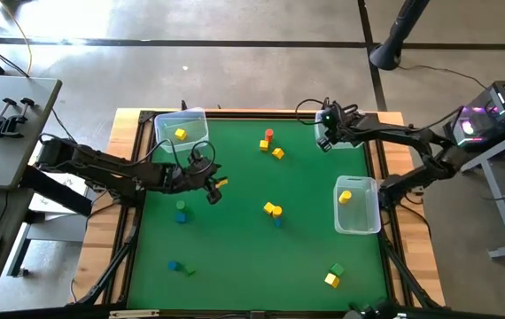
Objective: Sort blocks by size
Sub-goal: Put the yellow triangular block into the top right transparent bin, then put the orange cylindrical block into the bottom transparent bin
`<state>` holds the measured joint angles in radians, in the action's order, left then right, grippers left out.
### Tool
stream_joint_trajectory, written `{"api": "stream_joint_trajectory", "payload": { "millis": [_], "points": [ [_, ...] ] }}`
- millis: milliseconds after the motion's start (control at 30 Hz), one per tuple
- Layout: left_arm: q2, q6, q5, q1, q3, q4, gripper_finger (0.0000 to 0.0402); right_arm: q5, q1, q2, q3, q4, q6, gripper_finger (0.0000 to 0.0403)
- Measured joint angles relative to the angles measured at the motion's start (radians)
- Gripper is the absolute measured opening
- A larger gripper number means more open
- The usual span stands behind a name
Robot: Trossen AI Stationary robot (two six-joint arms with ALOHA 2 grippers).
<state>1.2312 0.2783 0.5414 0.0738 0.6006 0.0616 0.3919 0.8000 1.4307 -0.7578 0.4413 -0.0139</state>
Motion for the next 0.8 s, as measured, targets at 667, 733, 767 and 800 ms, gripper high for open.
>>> {"api": "stream_joint_trajectory", "payload": {
  "millis": [667, 733, 767, 800],
  "points": [
    [0.0, -0.01, 0.046, 0.0, 0.0, 0.002, 0.02, 0.028, -0.052, -0.121, -0.001, -0.116, -0.031, 0.0193],
    [0.0, -0.01, 0.047, 0.0, 0.0, 0.002, 0.02, 0.026, -0.096, -0.139, -0.002, -0.136, -0.031, 0.0193],
    [0.0, -0.01, 0.047, -0.001, 0.0, 0.001, 0.02, 0.025, -0.121, -0.144, -0.002, -0.15, -0.031, 0.0193],
    [0.0, -0.01, 0.047, -0.001, 0.0, 0.001, 0.02, 0.025, -0.147, -0.146, -0.002, -0.166, -0.031, 0.0193]
  ]
}}
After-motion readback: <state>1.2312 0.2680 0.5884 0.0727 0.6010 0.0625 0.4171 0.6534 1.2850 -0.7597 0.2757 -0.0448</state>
